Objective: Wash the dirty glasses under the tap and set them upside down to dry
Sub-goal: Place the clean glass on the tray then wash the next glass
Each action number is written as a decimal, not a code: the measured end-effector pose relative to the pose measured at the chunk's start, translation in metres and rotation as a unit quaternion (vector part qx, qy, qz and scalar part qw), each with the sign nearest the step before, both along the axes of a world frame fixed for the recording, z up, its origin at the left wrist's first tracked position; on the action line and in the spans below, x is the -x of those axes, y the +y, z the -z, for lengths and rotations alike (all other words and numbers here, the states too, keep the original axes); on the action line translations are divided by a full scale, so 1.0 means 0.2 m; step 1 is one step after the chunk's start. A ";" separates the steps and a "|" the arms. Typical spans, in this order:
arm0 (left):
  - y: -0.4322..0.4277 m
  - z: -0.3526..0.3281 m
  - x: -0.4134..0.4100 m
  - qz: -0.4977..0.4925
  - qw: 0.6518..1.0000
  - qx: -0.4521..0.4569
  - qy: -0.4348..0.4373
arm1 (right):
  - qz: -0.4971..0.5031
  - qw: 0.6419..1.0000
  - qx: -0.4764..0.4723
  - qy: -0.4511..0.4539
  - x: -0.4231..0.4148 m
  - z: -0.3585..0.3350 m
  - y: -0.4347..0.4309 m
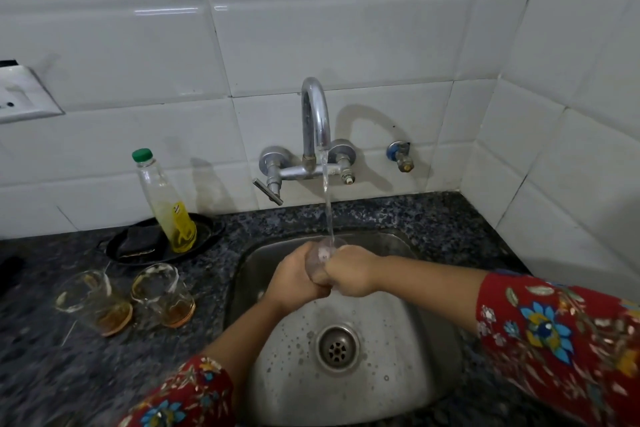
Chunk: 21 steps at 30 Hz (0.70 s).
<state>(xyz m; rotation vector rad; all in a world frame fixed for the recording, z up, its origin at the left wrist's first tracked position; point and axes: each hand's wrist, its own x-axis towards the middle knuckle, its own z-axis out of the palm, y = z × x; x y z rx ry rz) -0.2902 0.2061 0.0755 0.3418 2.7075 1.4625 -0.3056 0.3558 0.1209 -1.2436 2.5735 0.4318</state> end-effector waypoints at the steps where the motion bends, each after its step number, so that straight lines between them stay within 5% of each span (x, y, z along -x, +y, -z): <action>1: -0.03 0.00 0.01 0.030 0.999 0.019 -0.007 | -0.022 0.999 0.030 0.005 0.01 -0.01 0.02; 4: -0.09 -0.03 0.05 0.092 0.990 0.097 -0.037 | -0.174 0.979 0.061 0.092 0.06 0.03 0.09; 9: -0.04 -0.03 0.00 -0.015 0.997 0.074 0.003 | 0.013 0.996 0.069 -0.062 -0.02 -0.03 -0.01; 12: -0.04 -0.04 -0.01 0.020 0.999 0.030 -0.021 | 0.016 0.989 0.116 -0.085 0.00 -0.08 0.03; 15: -0.06 -0.05 0.02 0.081 0.993 0.079 -0.033 | -0.154 0.975 0.136 0.084 0.05 -0.03 0.08; 16: -0.07 -0.05 0.02 0.072 0.993 0.077 -0.045 | -0.135 0.982 0.105 0.077 0.03 -0.02 0.08; 19: -0.06 -0.08 -0.02 0.058 0.982 0.170 -0.056 | 0.079 0.968 0.205 -0.124 -0.05 0.08 0.06; 21: -0.06 -0.11 -0.04 0.070 0.953 0.290 -0.057 | 0.220 0.854 0.344 -0.322 -0.12 0.15 0.06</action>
